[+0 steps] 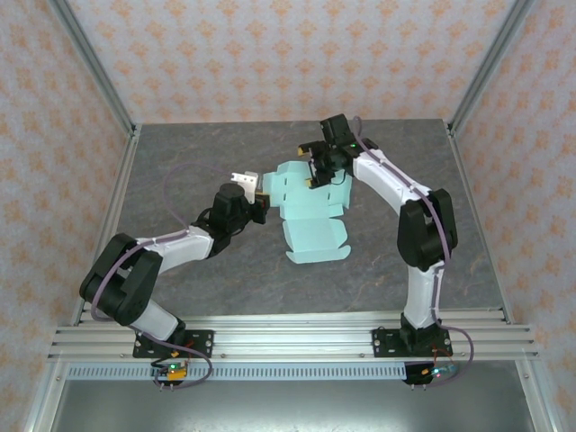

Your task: Fold the paper box

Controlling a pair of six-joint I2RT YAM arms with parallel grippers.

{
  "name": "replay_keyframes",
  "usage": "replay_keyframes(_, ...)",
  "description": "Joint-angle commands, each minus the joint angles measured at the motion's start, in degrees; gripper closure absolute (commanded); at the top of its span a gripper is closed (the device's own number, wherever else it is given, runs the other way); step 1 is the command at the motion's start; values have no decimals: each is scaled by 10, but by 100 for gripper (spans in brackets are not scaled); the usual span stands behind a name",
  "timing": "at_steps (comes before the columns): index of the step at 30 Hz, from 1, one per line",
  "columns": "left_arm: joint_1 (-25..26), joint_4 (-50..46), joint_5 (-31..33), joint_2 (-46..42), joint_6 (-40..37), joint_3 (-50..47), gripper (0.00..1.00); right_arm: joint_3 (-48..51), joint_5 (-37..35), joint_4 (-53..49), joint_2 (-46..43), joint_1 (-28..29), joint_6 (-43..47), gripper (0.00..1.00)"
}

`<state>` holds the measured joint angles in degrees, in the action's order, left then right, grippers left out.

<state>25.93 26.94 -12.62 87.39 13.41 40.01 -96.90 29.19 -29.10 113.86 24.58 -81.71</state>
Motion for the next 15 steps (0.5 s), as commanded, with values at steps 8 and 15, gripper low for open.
replay_keyframes(8, 3, 19, 40, 9, 42, 0, 97, -9, -24, -16, -3, -1, 22, 72)
replay_keyframes(15, -12, 10, -34, 23, 74, 16, 39, 44, 0, 63, -13, -2, 80, 92)
